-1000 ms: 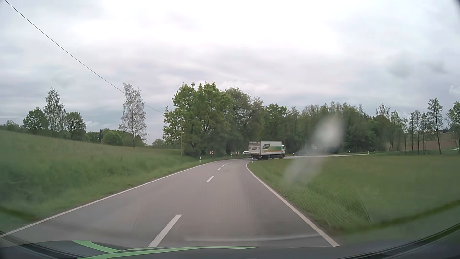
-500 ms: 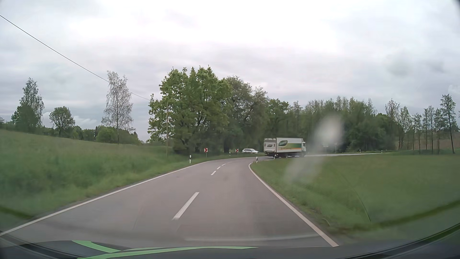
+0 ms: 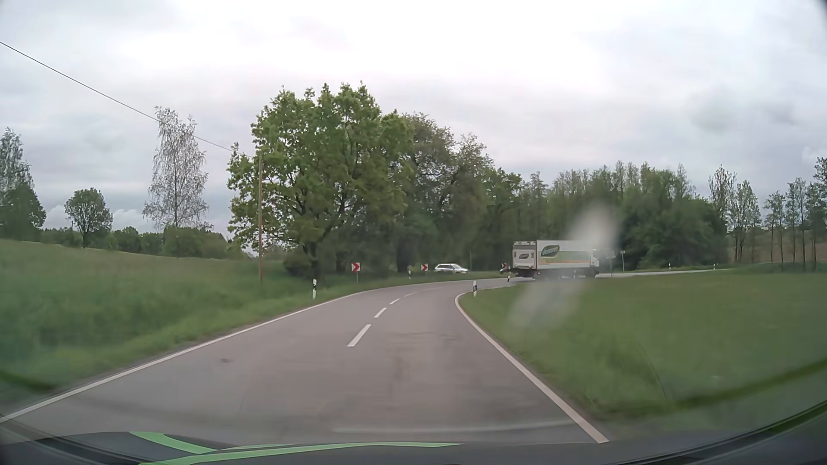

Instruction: Follow the waypoints while adhering to traffic rules and regulations

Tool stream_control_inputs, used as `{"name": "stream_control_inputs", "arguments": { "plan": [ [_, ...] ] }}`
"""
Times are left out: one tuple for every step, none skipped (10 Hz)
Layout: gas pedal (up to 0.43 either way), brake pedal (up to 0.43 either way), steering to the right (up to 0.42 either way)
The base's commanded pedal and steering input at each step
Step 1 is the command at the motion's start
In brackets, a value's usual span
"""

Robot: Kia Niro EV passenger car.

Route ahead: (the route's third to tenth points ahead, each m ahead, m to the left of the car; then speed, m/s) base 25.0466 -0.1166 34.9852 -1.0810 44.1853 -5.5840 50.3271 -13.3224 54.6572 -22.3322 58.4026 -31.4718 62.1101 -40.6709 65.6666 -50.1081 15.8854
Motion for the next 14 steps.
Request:
{"name": "stream_control_inputs", "arguments": {
  "plan": [
    [0.0,0.226,0.01],
    [0.0,0.232,0.01],
    [0.0,0.238,0.011],
    [0.0,0.238,0.01],
    [0.0,0.244,0.01],
    [0.0,0.244,0.011],
    [0.0,0.256,0.011],
    [0.0,0.262,0.011],
    [0.0,0.268,0.014],
    [0.0,0.274,0.023],
    [0.0,0.274,0.034],
    [0.0,0.274,0.041],
    [0.0,0.268,0.048],
    [0.0,0.262,0.052]
  ]
}}
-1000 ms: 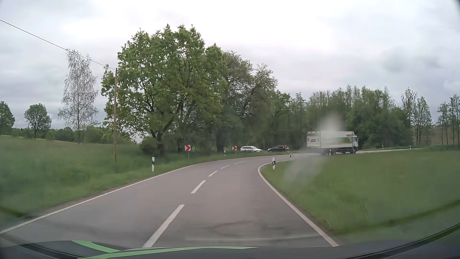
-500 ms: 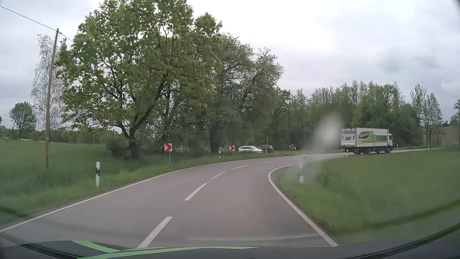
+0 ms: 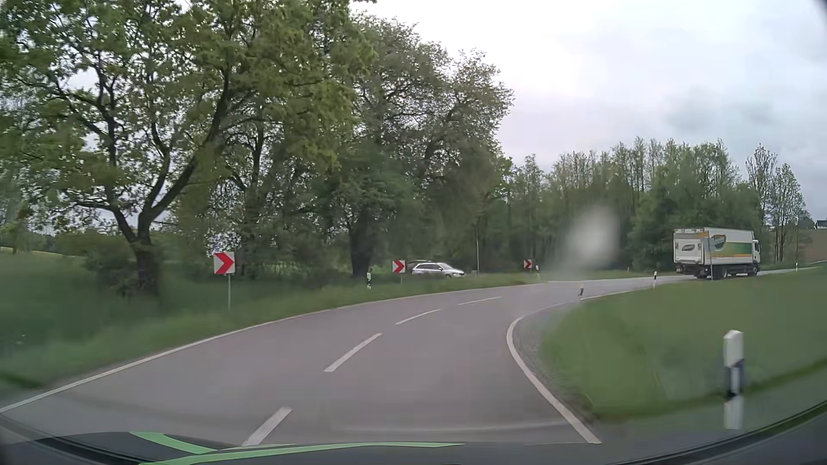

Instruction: Follow the waypoints while adhering to traffic rules and regulations

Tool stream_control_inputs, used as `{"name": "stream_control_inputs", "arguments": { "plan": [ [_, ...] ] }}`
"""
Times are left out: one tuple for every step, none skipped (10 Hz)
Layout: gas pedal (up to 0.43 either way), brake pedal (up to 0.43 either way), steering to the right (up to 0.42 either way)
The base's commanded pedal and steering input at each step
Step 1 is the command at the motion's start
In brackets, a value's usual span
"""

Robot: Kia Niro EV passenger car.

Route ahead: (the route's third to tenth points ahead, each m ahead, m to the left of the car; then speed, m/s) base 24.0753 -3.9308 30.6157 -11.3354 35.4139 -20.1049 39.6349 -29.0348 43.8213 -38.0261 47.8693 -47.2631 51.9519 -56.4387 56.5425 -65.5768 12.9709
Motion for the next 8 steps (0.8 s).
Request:
{"name": "stream_control_inputs", "arguments": {
  "plan": [
    [0.0,0.256,0.059],
    [0.0,0.25,0.066],
    [0.0,0.244,0.076],
    [0.0,0.244,0.086],
    [0.0,0.238,0.096],
    [0.0,0.238,0.107],
    [0.0,0.232,0.117],
    [0.0,0.201,0.126]
  ]
}}
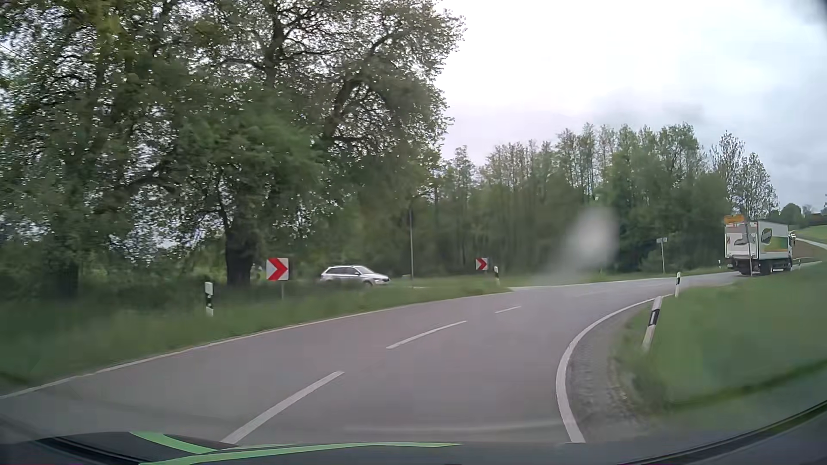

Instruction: Follow the waypoints while adhering to traffic rules and regulations

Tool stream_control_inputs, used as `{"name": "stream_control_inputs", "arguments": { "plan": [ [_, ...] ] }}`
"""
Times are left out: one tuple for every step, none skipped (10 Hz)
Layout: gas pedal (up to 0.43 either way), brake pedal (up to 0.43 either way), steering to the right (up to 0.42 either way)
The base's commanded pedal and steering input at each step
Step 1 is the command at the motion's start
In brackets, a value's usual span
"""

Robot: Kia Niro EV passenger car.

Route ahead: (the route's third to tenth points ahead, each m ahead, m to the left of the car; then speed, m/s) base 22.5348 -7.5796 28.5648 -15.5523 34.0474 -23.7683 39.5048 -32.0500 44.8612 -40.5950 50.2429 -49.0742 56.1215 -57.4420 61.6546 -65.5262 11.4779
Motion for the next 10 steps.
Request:
{"name": "stream_control_inputs", "arguments": {
  "plan": [
    [0.0,0.14,0.135],
    [0.0,0.0,0.149],
    [0.0,0.0,0.163],
    [0.0,0.0,0.175],
    [0.0,0.0,0.184],
    [0.0,0.0,0.186],
    [0.028,0.0,0.186],
    [0.098,0.0,0.185],
    [0.138,0.0,0.185],
    [0.157,0.0,0.184]
  ]
}}
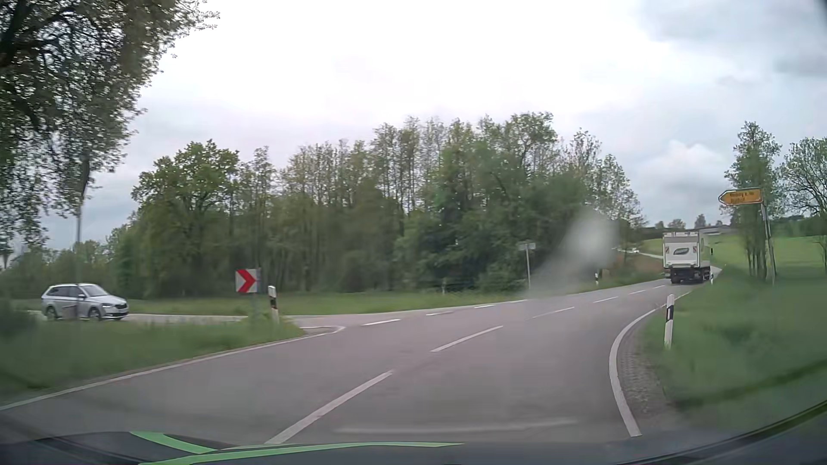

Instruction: Follow the waypoints while adhering to traffic rules and regulations

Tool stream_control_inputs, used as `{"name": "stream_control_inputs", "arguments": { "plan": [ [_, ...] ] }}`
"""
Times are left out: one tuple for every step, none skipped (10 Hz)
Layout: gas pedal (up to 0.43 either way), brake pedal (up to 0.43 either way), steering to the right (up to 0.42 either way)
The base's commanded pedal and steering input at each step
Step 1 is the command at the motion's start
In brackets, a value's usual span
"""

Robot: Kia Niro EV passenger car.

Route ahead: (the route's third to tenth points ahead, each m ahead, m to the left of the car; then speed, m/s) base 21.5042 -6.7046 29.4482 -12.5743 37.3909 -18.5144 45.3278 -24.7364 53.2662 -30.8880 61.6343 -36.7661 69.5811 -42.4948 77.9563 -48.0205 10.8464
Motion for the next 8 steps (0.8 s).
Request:
{"name": "stream_control_inputs", "arguments": {
  "plan": [
    [0.228,0.0,0.184],
    [0.24,0.0,0.184],
    [0.24,0.0,0.184],
    [0.24,0.0,0.183],
    [0.24,0.0,0.183],
    [0.268,0.0,0.178],
    [0.28,0.0,0.173],
    [0.287,0.0,0.166]
  ]
}}
